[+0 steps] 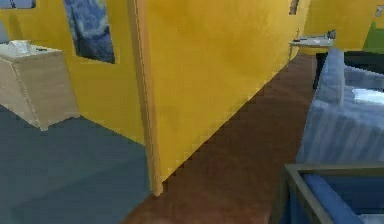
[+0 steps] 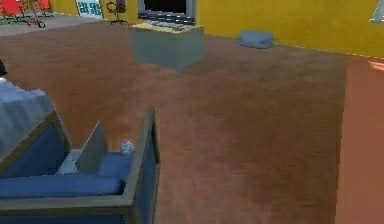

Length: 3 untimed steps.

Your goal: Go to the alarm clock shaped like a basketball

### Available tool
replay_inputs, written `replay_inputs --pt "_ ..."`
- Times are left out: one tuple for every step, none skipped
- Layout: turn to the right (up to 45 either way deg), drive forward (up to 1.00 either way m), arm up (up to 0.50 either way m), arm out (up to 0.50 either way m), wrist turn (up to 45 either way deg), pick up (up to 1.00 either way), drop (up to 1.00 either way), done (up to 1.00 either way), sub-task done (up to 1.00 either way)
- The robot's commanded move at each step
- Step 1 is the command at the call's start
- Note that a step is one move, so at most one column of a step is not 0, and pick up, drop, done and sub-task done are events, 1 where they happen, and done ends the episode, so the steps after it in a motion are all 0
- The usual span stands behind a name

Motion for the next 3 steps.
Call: replay_inputs --pt "-36.0 0.00 0.00 0.00 0.0 0.00 0.00 0.00 0.00" --pt "0.0 0.90 0.00 0.00 0.0 0.00 0.00 0.00 0.00" --pt "0.0 0.80 0.00 0.00 0.0 0.00 0.00 0.00 0.00"
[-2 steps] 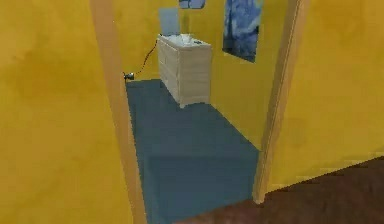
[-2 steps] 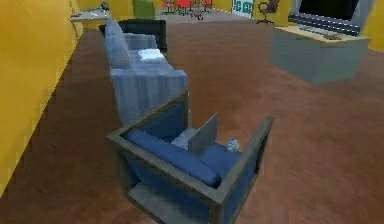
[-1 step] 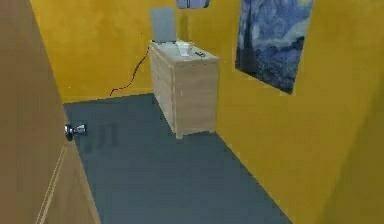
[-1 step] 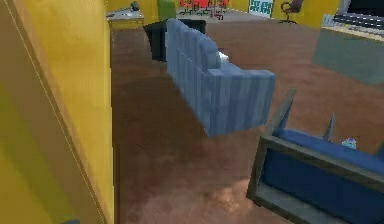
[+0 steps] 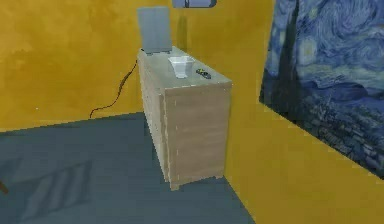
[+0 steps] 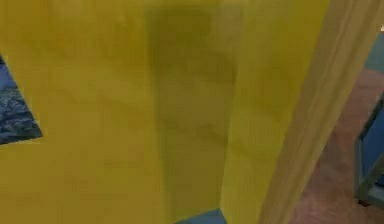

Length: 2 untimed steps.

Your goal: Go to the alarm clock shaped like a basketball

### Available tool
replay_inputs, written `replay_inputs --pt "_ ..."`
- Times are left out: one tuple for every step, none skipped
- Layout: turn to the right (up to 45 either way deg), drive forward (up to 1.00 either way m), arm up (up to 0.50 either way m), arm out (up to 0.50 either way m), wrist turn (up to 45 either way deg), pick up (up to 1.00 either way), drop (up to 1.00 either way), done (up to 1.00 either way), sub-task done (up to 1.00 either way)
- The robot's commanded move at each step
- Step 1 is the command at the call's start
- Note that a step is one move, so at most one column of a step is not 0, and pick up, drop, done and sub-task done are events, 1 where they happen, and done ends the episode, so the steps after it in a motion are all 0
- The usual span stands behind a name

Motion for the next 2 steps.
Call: replay_inputs --pt "-15.0 0.00 0.00 0.00 0.0 0.00 0.00 0.00 0.00" --pt "0.0 0.60 0.00 0.00 0.0 0.00 0.00 0.00 0.00"
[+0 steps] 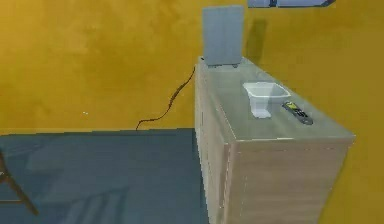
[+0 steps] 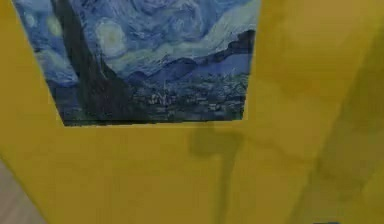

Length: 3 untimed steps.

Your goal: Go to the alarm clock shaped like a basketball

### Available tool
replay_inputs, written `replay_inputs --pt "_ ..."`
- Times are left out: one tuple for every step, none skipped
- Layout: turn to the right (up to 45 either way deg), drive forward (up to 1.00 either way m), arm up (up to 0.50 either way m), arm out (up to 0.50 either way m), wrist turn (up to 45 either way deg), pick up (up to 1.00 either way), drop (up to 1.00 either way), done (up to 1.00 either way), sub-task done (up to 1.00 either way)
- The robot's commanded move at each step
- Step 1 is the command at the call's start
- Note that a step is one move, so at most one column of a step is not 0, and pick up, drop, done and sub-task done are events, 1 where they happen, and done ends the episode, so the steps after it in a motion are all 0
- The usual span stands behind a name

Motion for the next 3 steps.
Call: replay_inputs --pt "-36.0 0.00 0.00 0.00 0.0 0.00 0.00 0.00 0.00" --pt "0.0 0.55 0.00 0.00 0.0 0.00 0.00 0.00 0.00" --pt "12.0 0.00 0.00 0.00 0.0 0.00 0.00 0.00 0.00"
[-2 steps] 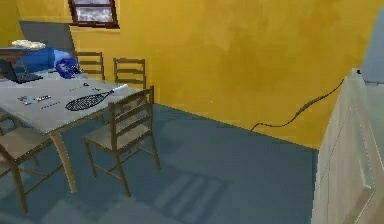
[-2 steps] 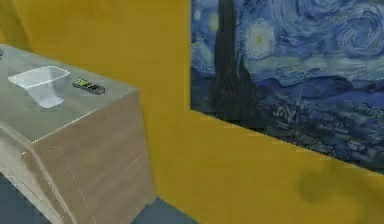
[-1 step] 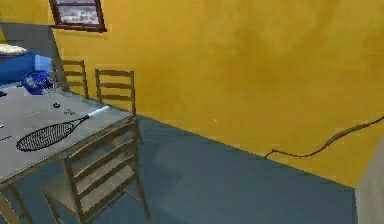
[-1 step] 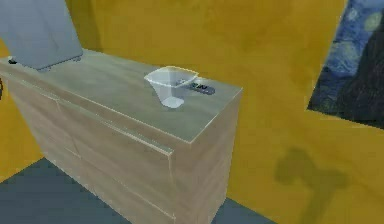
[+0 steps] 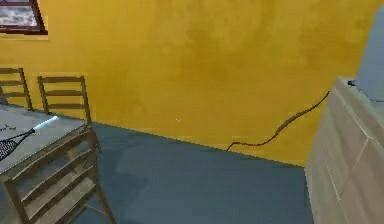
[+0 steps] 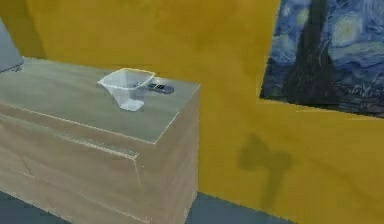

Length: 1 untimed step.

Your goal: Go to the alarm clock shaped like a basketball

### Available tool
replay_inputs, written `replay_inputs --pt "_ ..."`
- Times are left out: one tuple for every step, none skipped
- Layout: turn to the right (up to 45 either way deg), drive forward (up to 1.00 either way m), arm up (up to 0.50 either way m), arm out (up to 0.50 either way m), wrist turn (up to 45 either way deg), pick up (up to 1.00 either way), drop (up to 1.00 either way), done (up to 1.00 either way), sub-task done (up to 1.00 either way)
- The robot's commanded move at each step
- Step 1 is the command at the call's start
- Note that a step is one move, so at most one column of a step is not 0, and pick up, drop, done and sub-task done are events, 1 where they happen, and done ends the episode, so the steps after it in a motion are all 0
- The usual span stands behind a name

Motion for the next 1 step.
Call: replay_inputs --pt "0.0 0.95 0.00 0.00 0.0 0.00 0.00 0.00 0.00"
